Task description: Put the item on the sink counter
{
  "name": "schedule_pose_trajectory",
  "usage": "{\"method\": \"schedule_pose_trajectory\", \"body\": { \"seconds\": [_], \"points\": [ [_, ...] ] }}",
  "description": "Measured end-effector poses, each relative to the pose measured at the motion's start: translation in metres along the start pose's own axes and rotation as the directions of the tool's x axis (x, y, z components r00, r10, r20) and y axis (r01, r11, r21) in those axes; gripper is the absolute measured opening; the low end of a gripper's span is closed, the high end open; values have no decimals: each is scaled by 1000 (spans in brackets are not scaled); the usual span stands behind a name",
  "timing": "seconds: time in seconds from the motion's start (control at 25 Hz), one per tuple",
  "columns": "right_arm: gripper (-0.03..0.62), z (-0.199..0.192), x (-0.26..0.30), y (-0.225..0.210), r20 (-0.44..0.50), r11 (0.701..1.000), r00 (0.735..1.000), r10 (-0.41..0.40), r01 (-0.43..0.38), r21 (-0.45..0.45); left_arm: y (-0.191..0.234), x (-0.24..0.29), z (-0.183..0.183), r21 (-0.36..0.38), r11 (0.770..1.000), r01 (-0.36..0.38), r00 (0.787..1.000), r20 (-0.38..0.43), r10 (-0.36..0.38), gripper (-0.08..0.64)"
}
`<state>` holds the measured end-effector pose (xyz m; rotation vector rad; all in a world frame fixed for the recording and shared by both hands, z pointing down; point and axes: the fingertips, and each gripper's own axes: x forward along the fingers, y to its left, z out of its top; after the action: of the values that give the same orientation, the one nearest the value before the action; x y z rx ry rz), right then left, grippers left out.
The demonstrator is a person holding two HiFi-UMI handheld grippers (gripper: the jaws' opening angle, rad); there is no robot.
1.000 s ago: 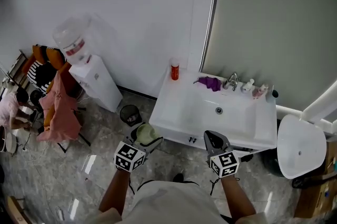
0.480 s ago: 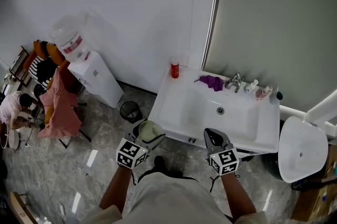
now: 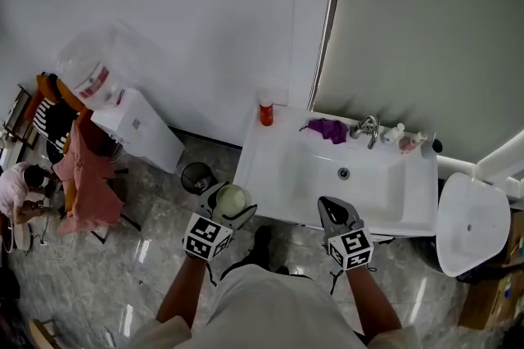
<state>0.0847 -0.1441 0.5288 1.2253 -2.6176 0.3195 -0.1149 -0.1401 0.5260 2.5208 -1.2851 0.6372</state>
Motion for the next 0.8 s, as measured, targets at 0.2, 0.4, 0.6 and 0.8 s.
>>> {"method": "schedule_pose_trajectory", "body": {
  "seconds": [0.2,0.4,0.6,0.8],
  "points": [
    [11,-1,40,-14,-30,1000,999,-28,28,7,38,42,-1,9,999,47,998,-36,-47,396],
    [11,-2,83,-24,-57,998,997,-50,52,25,72,89,-2,50,995,92,994,-63,-88,396],
    [11,-11,117,-34,-89,996,993,-80,84,40,94,136,-16,97,984,151,985,-103,-141,395],
    [11,-25,143,-47,-125,989,985,-119,129,75,111,184,-27,122,973,194,975,-130,-179,394]
  ]
}}
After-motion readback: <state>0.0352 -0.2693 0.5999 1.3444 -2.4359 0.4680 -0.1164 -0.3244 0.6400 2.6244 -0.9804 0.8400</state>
